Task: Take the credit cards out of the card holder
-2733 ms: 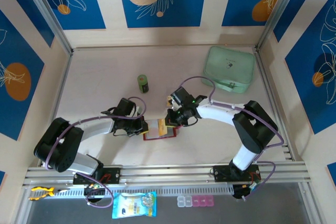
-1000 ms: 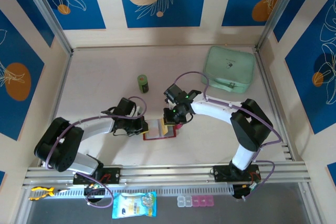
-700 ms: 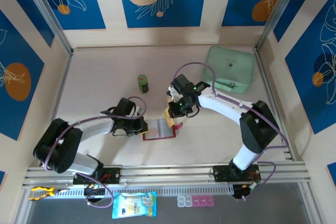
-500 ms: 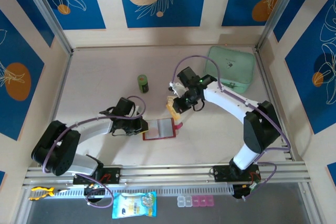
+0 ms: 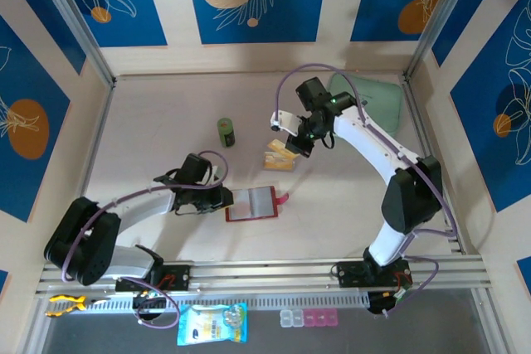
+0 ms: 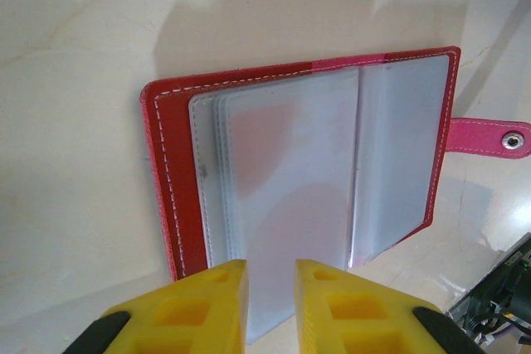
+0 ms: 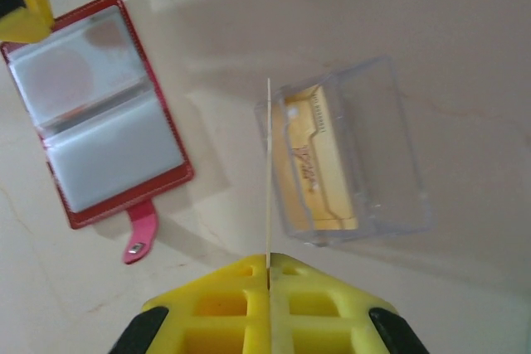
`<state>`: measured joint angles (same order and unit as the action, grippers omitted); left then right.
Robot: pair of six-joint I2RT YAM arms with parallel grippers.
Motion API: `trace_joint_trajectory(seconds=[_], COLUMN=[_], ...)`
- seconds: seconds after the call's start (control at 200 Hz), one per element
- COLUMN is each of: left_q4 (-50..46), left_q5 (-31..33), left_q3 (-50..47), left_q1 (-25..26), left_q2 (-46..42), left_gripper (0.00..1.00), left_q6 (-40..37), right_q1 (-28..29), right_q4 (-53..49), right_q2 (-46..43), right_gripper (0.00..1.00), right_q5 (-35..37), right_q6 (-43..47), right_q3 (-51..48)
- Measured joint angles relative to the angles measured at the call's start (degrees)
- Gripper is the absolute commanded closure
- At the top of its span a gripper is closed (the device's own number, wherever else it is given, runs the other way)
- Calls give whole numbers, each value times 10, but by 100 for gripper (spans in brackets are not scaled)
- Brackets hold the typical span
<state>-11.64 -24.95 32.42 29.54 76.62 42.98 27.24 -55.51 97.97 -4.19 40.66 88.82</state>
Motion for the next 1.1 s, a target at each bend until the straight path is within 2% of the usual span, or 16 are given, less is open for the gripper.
trace_joint_trajectory(seconds=[0.19, 0.42, 0.78, 0.945, 1.095], left_q4=[0, -1, -18, -30, -30], left_q5=[6, 10, 14, 19, 23], left_q3=[0, 0, 0, 0, 0], left_q1=[0, 0, 0, 0, -1], left_q2=[-12, -21, -28, -42, -42], left_gripper=[77, 76, 75, 74, 74], left_q6=[1, 2, 1, 0, 0], right_q1=[-3, -3, -3, -3, -3], right_q4=[-36, -62, -80, -82, -82], right_q2=[66, 140, 193, 207, 208], right_gripper=[100, 100, 94, 83, 82], right_q5=[18, 30, 38, 40, 41], right_q6=[65, 94, 106, 106, 103], right_q3=[66, 139, 153, 153, 153])
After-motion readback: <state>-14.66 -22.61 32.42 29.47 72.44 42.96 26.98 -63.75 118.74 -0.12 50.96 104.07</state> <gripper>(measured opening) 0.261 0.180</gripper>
